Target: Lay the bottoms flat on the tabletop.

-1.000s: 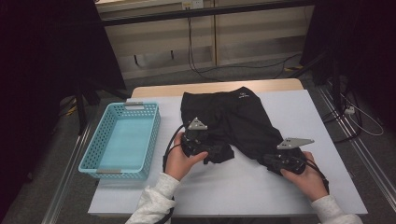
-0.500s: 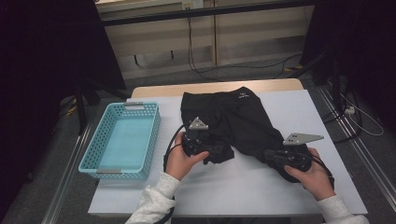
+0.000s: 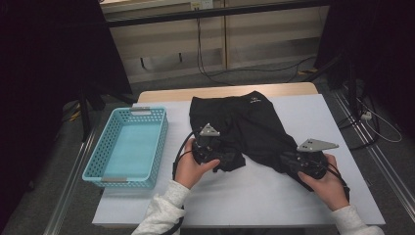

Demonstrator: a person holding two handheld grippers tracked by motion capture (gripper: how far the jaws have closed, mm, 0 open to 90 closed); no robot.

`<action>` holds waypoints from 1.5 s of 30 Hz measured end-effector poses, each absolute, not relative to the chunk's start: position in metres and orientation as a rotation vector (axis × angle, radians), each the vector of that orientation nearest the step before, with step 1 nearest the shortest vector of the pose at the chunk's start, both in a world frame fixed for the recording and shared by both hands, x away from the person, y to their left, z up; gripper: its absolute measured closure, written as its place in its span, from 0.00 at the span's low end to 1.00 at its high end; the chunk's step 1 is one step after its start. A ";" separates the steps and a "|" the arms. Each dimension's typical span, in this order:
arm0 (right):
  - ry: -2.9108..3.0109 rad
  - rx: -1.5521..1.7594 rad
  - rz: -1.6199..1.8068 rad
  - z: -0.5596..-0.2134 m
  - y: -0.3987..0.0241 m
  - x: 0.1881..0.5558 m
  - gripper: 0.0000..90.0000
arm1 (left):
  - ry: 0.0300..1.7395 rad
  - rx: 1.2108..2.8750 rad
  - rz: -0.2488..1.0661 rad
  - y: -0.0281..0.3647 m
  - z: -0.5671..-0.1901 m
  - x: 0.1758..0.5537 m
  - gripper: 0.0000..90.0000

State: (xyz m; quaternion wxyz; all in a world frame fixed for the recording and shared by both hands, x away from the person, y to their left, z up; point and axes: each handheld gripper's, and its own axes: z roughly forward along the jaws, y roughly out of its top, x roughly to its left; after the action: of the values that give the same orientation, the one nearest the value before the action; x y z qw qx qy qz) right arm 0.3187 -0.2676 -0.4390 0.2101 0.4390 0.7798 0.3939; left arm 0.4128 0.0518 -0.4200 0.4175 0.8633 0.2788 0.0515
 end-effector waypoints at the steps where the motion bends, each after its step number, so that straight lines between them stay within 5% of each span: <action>1: 2.194 1.212 1.094 -0.439 -0.266 0.318 0.90 | 0.703 2.167 0.131 0.052 -0.420 0.413 0.28; 11: 2.199 1.296 1.017 -0.462 -0.260 0.331 0.80 | 0.699 2.175 0.136 0.050 -0.422 0.413 0.28; 23: 2.207 1.231 1.196 -0.437 -0.261 0.309 0.78 | 0.711 2.167 0.147 0.055 -0.419 0.415 0.28; 29: 2.293 1.207 1.075 -0.463 -0.247 0.320 0.65 | 0.706 2.177 0.144 0.053 -0.420 0.414 0.28; 31: 2.277 1.194 1.064 -0.465 -0.245 0.322 0.68 | 0.705 2.189 0.146 0.053 -0.422 0.414 0.28; 35: 2.281 1.186 1.067 -0.462 -0.246 0.322 0.92 | 0.711 2.184 0.143 0.054 -0.423 0.415 0.27; 45: 2.323 1.140 1.137 -0.436 -0.241 0.296 0.95 | 0.713 2.168 0.147 0.057 -0.417 0.414 0.27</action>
State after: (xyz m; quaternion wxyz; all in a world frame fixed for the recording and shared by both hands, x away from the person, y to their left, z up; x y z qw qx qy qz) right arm 0.2958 -0.2414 -0.4362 0.1566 0.3983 0.8117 0.3974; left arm 0.4139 0.0571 -0.4175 0.4145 0.8628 0.2835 0.0584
